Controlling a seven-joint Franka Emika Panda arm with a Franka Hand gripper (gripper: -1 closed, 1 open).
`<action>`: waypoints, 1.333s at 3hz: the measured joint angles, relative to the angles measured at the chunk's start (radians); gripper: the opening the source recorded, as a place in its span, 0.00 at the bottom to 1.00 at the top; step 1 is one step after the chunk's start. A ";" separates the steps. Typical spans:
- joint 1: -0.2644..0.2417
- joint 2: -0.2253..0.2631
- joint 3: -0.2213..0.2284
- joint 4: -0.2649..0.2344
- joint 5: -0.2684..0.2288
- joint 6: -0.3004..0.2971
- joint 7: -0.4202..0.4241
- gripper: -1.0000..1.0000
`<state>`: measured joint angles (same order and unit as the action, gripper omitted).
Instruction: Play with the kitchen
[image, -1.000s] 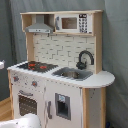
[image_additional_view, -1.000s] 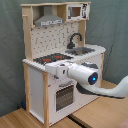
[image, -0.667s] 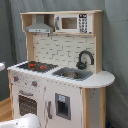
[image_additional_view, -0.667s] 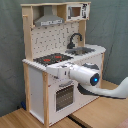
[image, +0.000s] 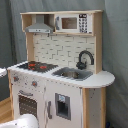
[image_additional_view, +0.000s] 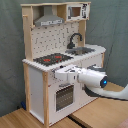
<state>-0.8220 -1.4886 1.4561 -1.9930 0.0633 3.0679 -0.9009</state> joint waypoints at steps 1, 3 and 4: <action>0.032 0.000 0.018 -0.074 0.000 0.072 -0.007 1.00; 0.075 0.001 0.061 -0.234 0.001 0.189 -0.015 1.00; 0.123 0.003 0.072 -0.313 0.002 0.229 -0.015 1.00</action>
<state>-0.6988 -1.4858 1.5279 -2.3061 0.0657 3.2970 -0.9157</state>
